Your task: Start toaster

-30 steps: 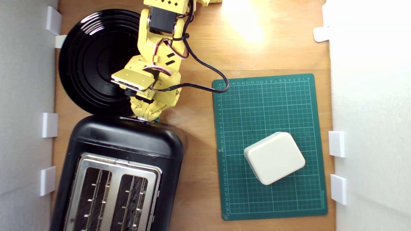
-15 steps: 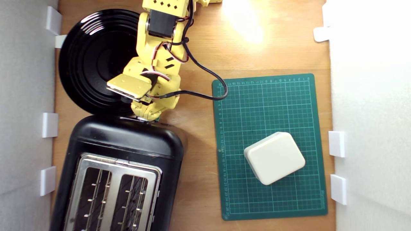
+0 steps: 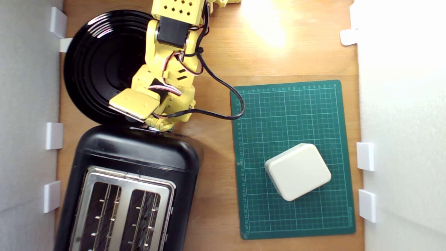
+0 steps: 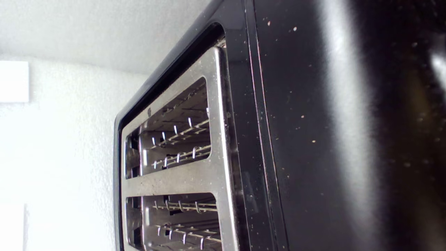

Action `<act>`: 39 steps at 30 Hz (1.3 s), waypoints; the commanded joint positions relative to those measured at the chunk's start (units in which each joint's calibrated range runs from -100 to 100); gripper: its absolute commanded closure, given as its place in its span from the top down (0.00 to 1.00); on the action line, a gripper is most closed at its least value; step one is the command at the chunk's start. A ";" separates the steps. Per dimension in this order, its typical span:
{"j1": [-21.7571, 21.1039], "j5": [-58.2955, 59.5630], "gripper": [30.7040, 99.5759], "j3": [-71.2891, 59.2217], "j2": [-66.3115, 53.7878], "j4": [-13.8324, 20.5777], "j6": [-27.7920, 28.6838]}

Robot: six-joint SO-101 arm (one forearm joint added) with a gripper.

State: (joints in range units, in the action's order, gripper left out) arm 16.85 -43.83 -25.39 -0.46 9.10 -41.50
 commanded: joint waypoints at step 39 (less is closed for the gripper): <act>-2.65 -7.86 0.01 10.90 3.96 1.59 -2.61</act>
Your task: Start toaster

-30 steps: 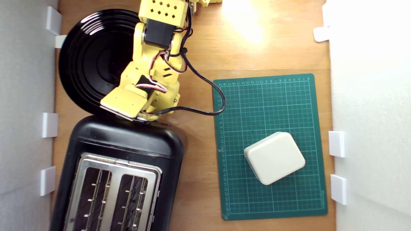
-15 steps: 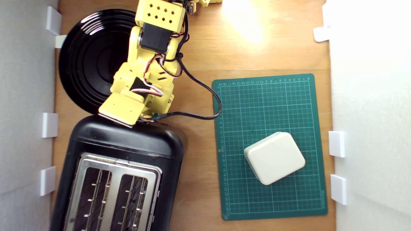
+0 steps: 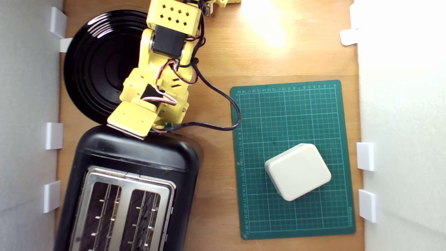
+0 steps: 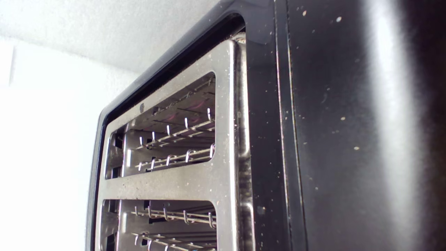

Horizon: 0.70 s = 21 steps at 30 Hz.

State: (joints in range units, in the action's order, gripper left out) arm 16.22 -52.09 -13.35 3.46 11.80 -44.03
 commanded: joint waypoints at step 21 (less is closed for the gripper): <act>-4.32 0.56 0.01 -2.15 -9.12 -1.01 -0.24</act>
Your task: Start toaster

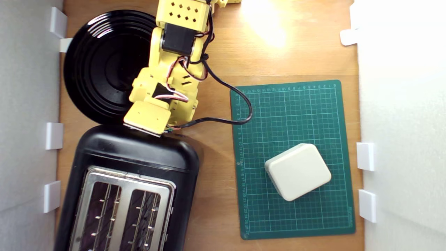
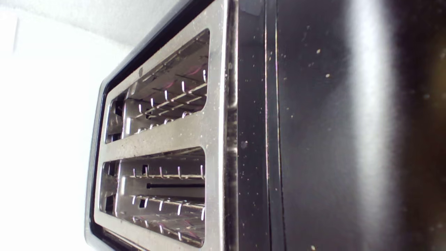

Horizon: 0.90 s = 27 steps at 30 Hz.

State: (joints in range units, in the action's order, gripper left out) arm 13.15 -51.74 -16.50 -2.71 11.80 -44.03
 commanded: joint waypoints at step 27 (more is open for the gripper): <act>-3.39 0.65 0.01 -6.27 -27.10 -5.04 -1.29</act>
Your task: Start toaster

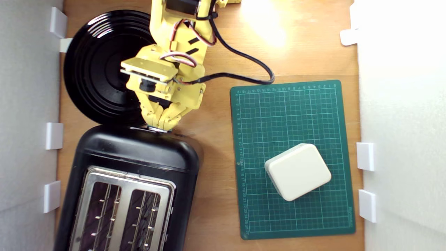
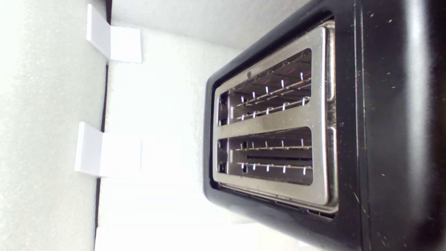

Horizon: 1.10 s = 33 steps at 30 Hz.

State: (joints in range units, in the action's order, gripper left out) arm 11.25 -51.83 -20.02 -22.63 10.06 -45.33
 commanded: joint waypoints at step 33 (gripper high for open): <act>-9.43 12.30 0.01 -78.25 -76.37 -18.60 16.57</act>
State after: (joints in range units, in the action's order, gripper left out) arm 2.76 -41.11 -98.15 -97.50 -9.10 -30.30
